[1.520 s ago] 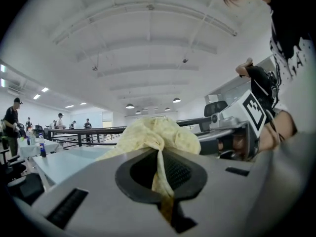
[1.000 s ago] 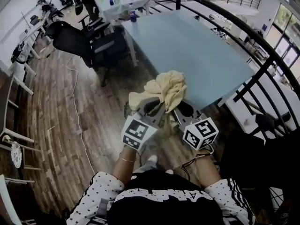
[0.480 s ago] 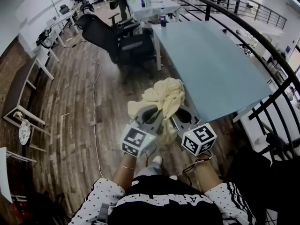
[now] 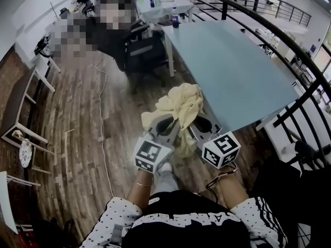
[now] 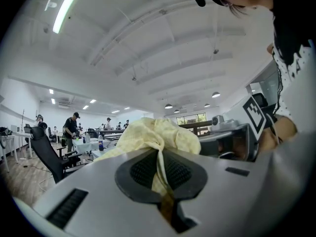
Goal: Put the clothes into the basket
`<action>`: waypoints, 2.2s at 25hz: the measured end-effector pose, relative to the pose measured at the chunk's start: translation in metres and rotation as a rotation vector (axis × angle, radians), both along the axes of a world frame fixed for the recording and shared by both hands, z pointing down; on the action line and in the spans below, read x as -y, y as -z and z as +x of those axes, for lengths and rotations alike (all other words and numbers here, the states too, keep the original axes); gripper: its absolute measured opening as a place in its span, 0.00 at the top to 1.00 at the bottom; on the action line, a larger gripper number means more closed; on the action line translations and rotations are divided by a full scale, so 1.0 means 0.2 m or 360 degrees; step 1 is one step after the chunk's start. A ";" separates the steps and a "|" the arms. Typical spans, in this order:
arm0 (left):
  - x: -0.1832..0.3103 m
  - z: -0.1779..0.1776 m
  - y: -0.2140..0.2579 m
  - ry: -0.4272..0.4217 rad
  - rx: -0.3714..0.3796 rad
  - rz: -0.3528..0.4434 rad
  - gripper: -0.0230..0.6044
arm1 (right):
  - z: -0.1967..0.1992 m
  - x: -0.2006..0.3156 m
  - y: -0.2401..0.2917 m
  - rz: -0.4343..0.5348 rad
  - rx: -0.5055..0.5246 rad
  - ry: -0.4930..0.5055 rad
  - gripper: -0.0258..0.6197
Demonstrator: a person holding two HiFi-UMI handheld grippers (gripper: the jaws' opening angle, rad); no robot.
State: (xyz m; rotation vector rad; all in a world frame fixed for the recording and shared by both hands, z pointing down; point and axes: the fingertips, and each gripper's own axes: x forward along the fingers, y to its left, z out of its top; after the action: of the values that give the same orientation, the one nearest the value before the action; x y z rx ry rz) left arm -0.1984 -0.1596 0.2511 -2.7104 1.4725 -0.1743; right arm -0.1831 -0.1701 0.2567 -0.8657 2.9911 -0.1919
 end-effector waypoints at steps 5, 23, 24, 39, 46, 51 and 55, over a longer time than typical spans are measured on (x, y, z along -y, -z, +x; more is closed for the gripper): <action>0.09 -0.03 -0.02 -0.0056 -0.0005 0.0005 0.93 | -0.03 0.09 -0.02 -0.0006 -0.0006 -0.0051 0.89; 0.44 -0.24 -0.09 -0.0160 -0.0005 -0.0061 0.93 | -0.24 0.43 -0.10 -0.0084 -0.0013 -0.0127 0.89; 0.45 -0.25 -0.09 -0.0164 -0.0006 -0.0064 0.93 | -0.25 0.44 -0.10 -0.0086 -0.0015 -0.0131 0.89; 0.65 -0.37 -0.19 -0.0190 -0.0021 -0.0115 0.93 | -0.37 0.64 -0.20 -0.0134 -0.0040 -0.0150 0.89; 0.74 -0.39 -0.22 -0.0213 -0.0038 -0.0131 0.93 | -0.39 0.73 -0.22 -0.0152 -0.0053 -0.0169 0.89; 0.82 -0.40 -0.24 -0.0245 -0.0040 -0.0139 0.93 | -0.40 0.81 -0.24 -0.0162 -0.0063 -0.0197 0.89; 0.85 -0.41 -0.26 -0.0278 -0.0040 -0.0144 0.93 | -0.40 0.84 -0.27 -0.0172 -0.0064 -0.0224 0.89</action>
State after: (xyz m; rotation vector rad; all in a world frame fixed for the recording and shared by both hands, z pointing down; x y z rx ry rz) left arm -0.2800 -0.3305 0.3041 -2.9058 1.2539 -0.2044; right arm -0.2636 -0.3382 0.3115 -1.0990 2.9645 -0.3391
